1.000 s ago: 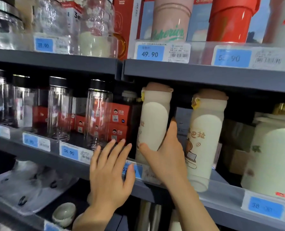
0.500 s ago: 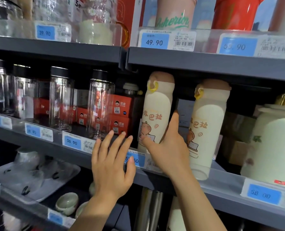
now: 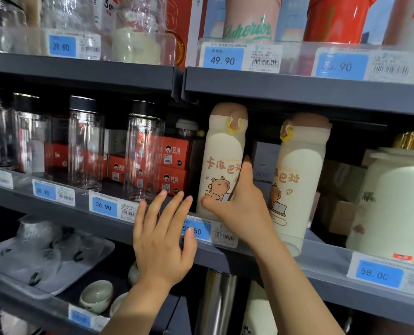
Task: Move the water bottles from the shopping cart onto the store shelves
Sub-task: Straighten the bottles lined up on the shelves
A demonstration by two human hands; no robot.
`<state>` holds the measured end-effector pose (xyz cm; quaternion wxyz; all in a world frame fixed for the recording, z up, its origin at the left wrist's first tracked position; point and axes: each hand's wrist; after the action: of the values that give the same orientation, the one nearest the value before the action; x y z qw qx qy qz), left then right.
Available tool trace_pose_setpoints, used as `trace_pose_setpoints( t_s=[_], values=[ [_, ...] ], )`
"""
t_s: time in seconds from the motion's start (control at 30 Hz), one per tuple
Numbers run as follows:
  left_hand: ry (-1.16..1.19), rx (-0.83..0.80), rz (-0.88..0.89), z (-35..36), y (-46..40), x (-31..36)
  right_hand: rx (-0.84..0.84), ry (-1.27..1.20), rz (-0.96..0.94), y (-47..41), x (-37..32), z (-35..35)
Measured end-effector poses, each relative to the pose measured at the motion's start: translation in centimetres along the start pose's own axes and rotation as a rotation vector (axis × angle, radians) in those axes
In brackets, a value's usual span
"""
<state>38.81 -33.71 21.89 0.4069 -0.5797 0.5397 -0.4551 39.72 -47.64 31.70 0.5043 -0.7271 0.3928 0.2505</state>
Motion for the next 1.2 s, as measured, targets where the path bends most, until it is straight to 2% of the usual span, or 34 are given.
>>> trace_pose_setpoints(
  t_s=[0.23,0.53,0.8,0.9,1.0,1.03,1.1,1.2],
  values=[
    [0.000,0.027,0.020,0.1,0.1,-0.2,-0.024,-0.050,0.026,-0.1,0.3,-0.2],
    [-0.001,0.047,0.028,0.3,0.1,-0.3,-0.046,0.003,-0.001,-0.5,0.1,-0.2],
    [-0.015,0.041,0.028,0.2,0.1,-0.2,0.002,0.083,-0.034,0.5,-0.1,0.0],
    [-0.013,0.039,0.032,0.0,0.1,-0.2,0.116,0.113,-0.186,3.2,-0.9,-0.6],
    [-0.014,0.033,0.021,-0.1,0.1,-0.1,0.451,0.291,-0.530,5.4,-0.8,-2.8],
    [-0.014,0.032,0.017,-0.1,0.0,-0.1,0.564,0.323,-0.557,5.4,-0.3,-3.7],
    [-0.017,0.024,0.014,-0.2,0.1,0.0,0.664,0.324,-0.427,4.5,0.7,-5.3],
    [-0.025,0.013,0.017,-0.2,0.1,0.0,0.575,0.363,-0.111,3.4,1.3,-6.3]
  ],
)
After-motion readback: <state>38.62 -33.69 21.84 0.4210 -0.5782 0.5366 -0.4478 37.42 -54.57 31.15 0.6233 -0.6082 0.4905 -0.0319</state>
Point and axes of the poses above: each hand's wrist, its own y-axis away from the middle knuckle, its own z-axis out of the palm, x = y × z, and after that the axes turned 13 degrees about -y, right-handed
